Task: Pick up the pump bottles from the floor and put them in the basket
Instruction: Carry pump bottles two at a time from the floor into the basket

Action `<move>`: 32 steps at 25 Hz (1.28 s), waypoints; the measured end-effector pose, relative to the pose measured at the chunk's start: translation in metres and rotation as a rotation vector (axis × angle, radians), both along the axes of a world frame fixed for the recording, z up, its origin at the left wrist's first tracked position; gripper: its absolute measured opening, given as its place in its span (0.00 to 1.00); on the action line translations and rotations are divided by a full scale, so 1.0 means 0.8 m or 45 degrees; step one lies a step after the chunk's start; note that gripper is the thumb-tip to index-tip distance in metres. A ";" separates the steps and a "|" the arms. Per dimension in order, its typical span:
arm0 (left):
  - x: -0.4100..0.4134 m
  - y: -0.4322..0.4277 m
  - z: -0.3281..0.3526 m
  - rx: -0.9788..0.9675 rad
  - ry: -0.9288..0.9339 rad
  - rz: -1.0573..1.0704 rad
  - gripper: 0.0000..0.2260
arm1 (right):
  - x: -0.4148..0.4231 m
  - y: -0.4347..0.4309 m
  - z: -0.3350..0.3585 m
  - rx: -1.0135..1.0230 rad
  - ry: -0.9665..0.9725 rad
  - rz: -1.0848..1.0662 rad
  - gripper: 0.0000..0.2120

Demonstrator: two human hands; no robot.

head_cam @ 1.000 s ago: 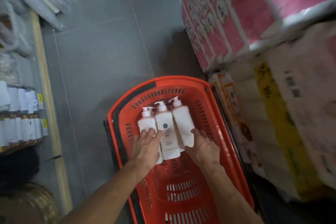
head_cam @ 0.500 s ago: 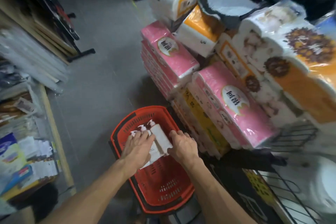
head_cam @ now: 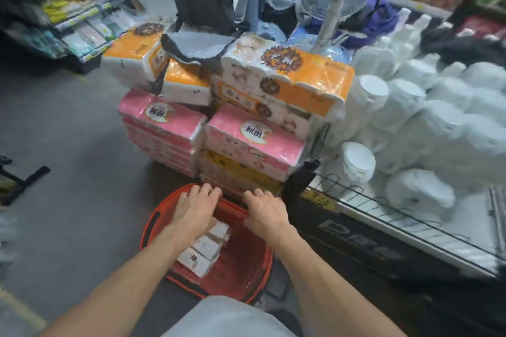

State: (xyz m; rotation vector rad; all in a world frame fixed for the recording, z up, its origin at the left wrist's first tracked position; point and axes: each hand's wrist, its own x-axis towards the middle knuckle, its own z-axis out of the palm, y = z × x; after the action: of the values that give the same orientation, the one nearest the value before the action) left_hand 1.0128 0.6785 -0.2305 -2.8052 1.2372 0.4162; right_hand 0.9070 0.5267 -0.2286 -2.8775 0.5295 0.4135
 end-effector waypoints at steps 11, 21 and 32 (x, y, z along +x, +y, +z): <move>-0.158 -0.161 0.061 -0.081 -0.098 -0.815 0.29 | -0.283 -0.058 0.066 -0.043 -0.115 -0.893 0.22; -0.518 -0.325 0.089 -0.217 -0.084 -1.580 0.28 | -0.667 -0.080 0.105 -0.213 -0.107 -1.656 0.20; -0.864 -0.390 0.085 -0.186 -0.034 -2.142 0.29 | -0.966 -0.036 0.102 -0.146 -0.103 -2.226 0.22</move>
State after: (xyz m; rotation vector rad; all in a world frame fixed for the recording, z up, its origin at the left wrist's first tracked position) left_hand 0.3213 0.3668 -0.1623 -0.9300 2.8688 0.1055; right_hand 0.1340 0.4980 -0.1467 -1.4375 2.5095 -0.0753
